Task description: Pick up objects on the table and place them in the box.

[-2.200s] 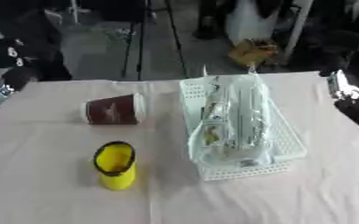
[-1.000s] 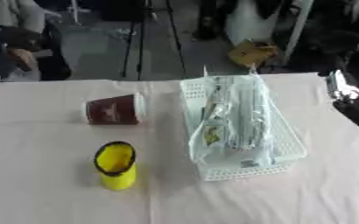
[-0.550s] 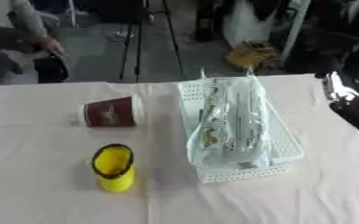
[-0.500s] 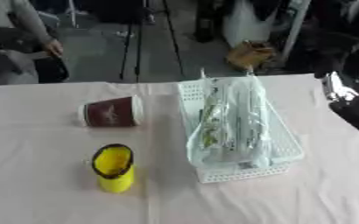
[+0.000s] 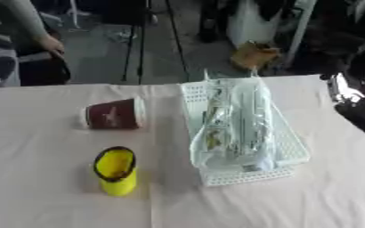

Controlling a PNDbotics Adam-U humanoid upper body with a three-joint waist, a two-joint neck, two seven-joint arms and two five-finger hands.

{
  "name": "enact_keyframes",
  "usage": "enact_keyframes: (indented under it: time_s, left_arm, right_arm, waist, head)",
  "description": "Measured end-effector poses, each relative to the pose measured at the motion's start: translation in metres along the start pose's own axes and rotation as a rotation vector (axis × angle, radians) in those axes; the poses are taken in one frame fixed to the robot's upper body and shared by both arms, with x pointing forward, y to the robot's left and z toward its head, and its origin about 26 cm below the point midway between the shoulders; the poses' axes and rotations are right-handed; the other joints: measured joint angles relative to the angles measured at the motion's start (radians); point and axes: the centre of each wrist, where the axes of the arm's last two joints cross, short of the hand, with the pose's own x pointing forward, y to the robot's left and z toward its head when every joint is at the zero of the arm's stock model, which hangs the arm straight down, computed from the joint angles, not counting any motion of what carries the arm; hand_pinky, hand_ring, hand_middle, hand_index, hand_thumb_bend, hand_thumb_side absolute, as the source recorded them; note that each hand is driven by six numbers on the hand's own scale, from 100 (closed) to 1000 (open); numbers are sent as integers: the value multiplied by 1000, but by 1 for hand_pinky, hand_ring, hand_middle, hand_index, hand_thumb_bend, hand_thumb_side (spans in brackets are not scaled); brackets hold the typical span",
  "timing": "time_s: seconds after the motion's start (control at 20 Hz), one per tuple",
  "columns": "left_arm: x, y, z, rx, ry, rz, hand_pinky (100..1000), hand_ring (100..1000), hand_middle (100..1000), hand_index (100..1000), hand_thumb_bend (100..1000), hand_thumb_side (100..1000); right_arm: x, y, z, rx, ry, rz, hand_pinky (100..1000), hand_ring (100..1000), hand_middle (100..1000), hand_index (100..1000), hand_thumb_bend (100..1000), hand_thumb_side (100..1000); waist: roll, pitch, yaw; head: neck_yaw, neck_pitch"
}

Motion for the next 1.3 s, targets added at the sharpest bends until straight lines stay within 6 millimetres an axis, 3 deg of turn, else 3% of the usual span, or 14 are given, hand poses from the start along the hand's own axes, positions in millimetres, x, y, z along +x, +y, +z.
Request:
enact_keyframes:
  time_s: [0.35,0.55,0.75,0.9,1.3]
  left_arm:
    - [-29,8,-19,-181,66,-135,615,811,827,901,564,652]
    - [-40,6,-29,-292,33,-161,604,814,847,935,608,725]
    - [-45,-5,-40,-409,-66,-123,580,809,849,936,635,763]
    - [-47,-17,-46,-467,-96,-82,519,790,832,922,716,809]
    - [-45,-44,-51,-587,-72,-24,508,760,801,901,813,763]
  right_arm:
    - [0,1,0,7,-1,-1,576,653,789,899,100,544]
    - [0,2,0,12,-4,-3,576,653,789,899,100,544]
    - [1,2,-1,12,-8,-3,575,653,789,899,100,545]
    - [1,2,-2,12,-9,-3,575,653,788,899,100,545]
    - [2,3,-2,18,-12,-5,575,653,788,900,100,546]
  waist:
    - [1,-2,-15]
    - [1,-2,-24]
    - [5,3,-31]
    - [6,3,-36]
    - [11,3,-40]
  head:
    - [-10,0]
    - [-12,0]
    - [-16,-1]
    - [-18,-2]
    - [-21,-5]
